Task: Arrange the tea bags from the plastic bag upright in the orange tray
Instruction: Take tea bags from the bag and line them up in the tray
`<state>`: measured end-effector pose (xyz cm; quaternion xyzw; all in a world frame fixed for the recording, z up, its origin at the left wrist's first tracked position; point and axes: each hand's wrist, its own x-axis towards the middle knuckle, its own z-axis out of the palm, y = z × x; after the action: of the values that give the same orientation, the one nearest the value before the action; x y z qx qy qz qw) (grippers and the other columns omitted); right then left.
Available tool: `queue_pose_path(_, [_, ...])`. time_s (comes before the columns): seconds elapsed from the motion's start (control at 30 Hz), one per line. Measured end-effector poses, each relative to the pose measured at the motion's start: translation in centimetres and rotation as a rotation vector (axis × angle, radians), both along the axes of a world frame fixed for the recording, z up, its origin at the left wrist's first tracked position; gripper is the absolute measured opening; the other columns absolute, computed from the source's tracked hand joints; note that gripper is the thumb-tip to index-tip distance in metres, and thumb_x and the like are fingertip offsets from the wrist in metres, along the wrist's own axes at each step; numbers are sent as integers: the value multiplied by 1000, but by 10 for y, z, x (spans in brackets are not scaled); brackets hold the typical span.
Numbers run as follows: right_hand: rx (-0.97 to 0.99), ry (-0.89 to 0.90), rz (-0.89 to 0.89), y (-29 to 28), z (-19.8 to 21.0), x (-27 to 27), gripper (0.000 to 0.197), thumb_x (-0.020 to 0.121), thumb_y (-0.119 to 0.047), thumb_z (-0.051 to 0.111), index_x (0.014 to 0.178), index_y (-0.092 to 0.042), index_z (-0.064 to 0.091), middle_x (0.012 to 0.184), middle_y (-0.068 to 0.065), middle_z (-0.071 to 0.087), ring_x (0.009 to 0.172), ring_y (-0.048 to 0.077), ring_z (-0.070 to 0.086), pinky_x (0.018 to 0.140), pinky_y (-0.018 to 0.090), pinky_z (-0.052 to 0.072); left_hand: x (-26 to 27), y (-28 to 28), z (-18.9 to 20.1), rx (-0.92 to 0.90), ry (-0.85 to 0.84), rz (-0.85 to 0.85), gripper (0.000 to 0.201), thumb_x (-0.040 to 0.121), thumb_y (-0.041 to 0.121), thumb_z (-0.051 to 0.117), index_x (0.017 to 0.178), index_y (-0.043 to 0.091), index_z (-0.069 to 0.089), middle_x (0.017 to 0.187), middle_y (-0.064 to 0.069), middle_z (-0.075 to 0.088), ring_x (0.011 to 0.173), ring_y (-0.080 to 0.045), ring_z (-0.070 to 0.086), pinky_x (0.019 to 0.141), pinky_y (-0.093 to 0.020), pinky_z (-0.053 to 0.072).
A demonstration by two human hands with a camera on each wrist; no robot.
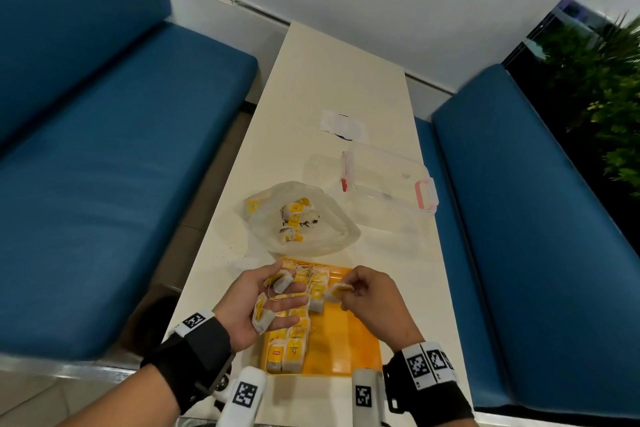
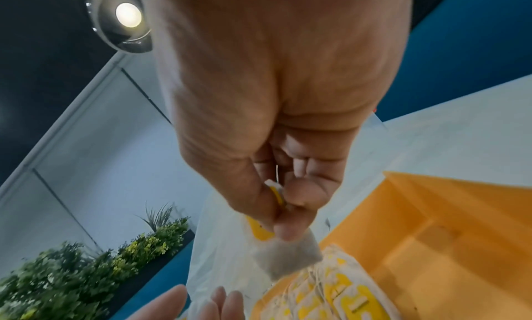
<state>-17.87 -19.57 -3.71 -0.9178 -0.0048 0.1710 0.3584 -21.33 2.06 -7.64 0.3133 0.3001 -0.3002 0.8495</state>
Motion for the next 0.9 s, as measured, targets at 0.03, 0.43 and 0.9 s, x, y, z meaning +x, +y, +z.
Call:
queue_pose_path(0.03, [10, 9, -4, 1, 0, 0, 13, 76, -6, 71, 77, -18, 65, 69, 4, 70, 62, 15, 66, 56, 25, 50, -1, 0, 0, 6, 3, 0, 34, 98, 40, 56, 116, 12, 64, 108, -15, 74, 95, -30, 75, 61, -39, 62])
queue_pose_path(0.43, [153, 144, -69, -2, -14, 0, 12, 85, 4, 61, 88, -8, 59, 72, 16, 72, 57, 16, 68, 54, 29, 53, -5, 3, 0, 47, 4, 15, 39, 99, 39, 55, 119, 8, 65, 111, -16, 74, 94, -29, 76, 56, -37, 60])
queue_pose_path(0.9, [30, 303, -49, -12, -55, 2, 13, 86, 2, 61, 85, -10, 59, 71, 26, 71, 43, 19, 60, 46, 26, 47, -5, 2, -2, 60, 1, 8, 36, 99, 39, 54, 107, 8, 70, 112, -16, 74, 96, -29, 75, 62, -39, 61])
